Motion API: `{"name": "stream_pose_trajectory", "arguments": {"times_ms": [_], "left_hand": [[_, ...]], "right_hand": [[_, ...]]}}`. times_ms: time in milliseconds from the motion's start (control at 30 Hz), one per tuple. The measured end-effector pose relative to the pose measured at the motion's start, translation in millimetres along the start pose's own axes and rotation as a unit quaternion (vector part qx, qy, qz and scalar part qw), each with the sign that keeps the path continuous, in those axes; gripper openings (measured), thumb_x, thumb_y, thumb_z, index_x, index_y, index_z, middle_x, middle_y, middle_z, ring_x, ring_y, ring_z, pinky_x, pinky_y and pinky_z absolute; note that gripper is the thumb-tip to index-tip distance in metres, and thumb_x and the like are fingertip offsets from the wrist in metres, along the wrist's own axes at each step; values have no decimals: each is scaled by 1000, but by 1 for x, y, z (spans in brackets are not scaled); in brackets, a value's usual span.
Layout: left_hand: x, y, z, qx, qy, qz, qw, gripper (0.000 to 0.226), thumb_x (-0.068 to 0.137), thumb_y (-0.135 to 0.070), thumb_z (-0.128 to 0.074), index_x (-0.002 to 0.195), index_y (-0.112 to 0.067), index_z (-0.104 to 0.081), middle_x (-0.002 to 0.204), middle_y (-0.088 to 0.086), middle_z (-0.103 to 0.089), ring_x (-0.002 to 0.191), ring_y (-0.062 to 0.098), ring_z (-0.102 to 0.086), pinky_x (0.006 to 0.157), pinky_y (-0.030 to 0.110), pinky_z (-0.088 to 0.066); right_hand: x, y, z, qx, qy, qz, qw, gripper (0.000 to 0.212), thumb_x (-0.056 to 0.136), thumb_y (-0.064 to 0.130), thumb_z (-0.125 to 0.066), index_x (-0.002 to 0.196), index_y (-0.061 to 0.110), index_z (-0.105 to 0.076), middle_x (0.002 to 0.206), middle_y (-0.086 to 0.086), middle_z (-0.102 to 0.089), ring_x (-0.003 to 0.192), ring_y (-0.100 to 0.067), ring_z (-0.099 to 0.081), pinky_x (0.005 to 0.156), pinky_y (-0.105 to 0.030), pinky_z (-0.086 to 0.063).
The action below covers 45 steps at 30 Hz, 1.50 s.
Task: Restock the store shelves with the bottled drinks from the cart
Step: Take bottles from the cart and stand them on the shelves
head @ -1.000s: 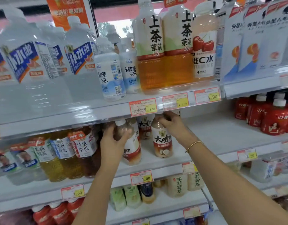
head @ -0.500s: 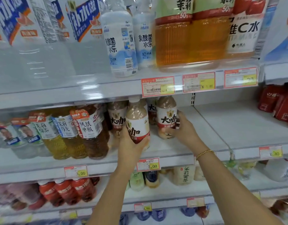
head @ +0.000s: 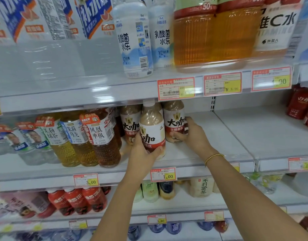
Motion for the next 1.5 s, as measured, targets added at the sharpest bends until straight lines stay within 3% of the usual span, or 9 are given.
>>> {"name": "stream_pose_trajectory", "arguments": {"times_ms": [200, 467, 600, 867, 1100, 1200, 1300, 1400, 1500], "left_hand": [[-5, 0, 10, 23, -59, 15, 998, 70, 70, -18, -80, 128, -15, -43, 119, -2, -60, 107, 12, -59, 90, 27, -48], [-23, 7, 48, 124, -236, 25, 963, 76, 70, -30, -79, 133, -10, -40, 125, 9, -53, 108, 26, -58, 88, 44, -52], [-26, 10, 55, 141, -259, 25, 955, 71, 71, -30, -78, 131, -14, -44, 119, 7, -59, 99, 26, -64, 81, 44, -55], [-25, 23, 52, 93, -307, 58, 945, 71, 66, -32, -81, 127, -18, -47, 117, 2, -63, 104, 22, -63, 82, 44, -56], [-61, -7, 48, 68, -307, -26, 949, 64, 82, -28, -68, 136, -8, -40, 130, 5, -48, 120, 18, -49, 99, 30, -44], [-102, -11, 35, 63, -272, -100, 955, 25, 91, -31, -55, 104, -9, -58, 97, 0, -57, 89, 15, -57, 79, 27, -48], [-141, 26, -2, 66, -151, -67, 984, 40, 94, -32, -46, 60, -11, -43, 54, 1, -39, 52, 12, -35, 53, 29, -30], [-179, 102, -43, 110, -44, 18, 993, 45, 90, -42, -41, 52, -22, -29, 46, -3, -27, 45, 10, -28, 48, 30, -24], [-217, 194, -88, 134, 73, 132, 979, 31, 89, -30, -55, 62, -15, -51, 53, -4, -48, 51, 5, -47, 56, 30, -34]], "right_hand": [[1, -4, -4, -59, 10, -16, 998, 64, 72, 48, -72, 115, 11, -42, 112, -11, -61, 100, -28, -59, 79, -37, -50], [-1, -3, -5, -34, 25, -11, 999, 65, 74, 46, -71, 119, 10, -42, 117, -11, -60, 106, -28, -57, 80, -33, -45], [-1, -3, -5, -42, 25, -8, 999, 65, 75, 45, -71, 120, 9, -41, 118, -12, -59, 107, -29, -57, 80, -34, -45], [0, -6, -6, -29, 35, -12, 999, 66, 75, 45, -71, 121, 8, -42, 119, -12, -59, 107, -29, -56, 78, -31, -44], [-23, -9, 1, -54, 115, -74, 989, 70, 79, 41, -70, 131, 4, -40, 129, -14, -53, 117, -27, -52, 85, -25, -38], [-58, 7, 33, -93, 0, 3, 996, 37, 84, 33, -64, 110, 8, -59, 106, -9, -62, 95, -21, -58, 82, -25, -43], [-122, 5, 54, -41, -99, 68, 992, 17, 87, 24, -60, 74, 13, -58, 67, 3, -54, 63, -9, -46, 60, -18, -37], [-182, -68, 16, -28, -7, -17, 999, 29, 88, 23, -59, 64, 13, -48, 55, 7, -43, 54, -11, -39, 56, -18, -32], [-253, -196, -48, -42, 136, -204, 969, 28, 90, 24, -58, 64, 20, -48, 61, -1, -51, 65, -22, -49, 67, -30, -33]]}}
Point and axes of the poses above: each hand's wrist, its own x-axis towards the middle knuckle, its own z-axis out of the back of the hand, y = z × x, the point moved 9 cm from there along x, towards the middle knuckle
